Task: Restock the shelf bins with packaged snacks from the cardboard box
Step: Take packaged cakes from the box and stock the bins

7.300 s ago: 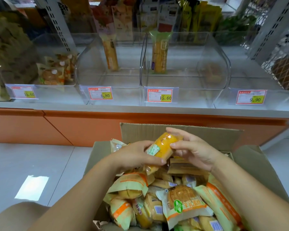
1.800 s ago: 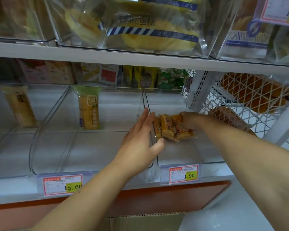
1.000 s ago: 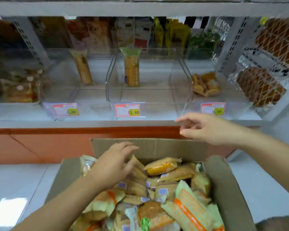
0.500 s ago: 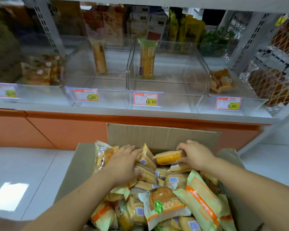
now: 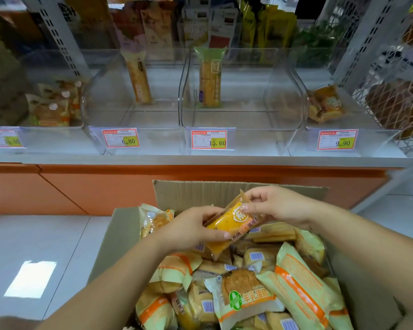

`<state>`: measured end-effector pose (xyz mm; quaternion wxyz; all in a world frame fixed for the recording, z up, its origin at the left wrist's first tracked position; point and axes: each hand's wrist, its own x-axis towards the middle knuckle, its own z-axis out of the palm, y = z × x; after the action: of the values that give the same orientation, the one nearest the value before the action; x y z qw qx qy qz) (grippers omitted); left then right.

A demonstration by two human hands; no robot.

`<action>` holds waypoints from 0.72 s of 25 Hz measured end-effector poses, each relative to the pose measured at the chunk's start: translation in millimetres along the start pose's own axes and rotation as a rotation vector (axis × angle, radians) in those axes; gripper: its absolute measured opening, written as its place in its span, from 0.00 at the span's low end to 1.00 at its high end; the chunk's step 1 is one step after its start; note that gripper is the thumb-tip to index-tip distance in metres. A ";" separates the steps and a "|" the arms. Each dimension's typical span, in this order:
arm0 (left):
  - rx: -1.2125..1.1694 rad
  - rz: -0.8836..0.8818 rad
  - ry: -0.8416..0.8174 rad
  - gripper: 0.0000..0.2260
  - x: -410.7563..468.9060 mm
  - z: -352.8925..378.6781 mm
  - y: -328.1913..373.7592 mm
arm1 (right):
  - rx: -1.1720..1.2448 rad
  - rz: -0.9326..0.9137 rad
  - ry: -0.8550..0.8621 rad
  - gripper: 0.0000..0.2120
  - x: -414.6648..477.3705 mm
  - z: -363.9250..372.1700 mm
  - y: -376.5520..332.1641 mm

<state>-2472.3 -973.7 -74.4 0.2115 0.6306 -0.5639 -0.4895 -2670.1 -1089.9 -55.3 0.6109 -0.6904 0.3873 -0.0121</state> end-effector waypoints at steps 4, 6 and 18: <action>-0.070 -0.057 0.075 0.14 -3.6 -9.5 -5.6 | -0.428 0.030 0.120 0.14 -0.8 -13.5 4.0; -0.127 -0.130 0.149 0.13 -4.7 -14.6 -15.8 | -0.881 0.115 0.085 0.15 0.9 -23.1 17.8; -0.262 -0.265 0.227 0.15 -19.2 -27.3 -29.1 | -0.726 0.211 -0.059 0.21 7.7 -25.3 42.0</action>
<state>-2432.1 -955.9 -79.2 0.2877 0.7173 -0.3803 -0.5081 -2699.0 -1113.3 -88.3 0.3352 -0.8184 0.4175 0.2090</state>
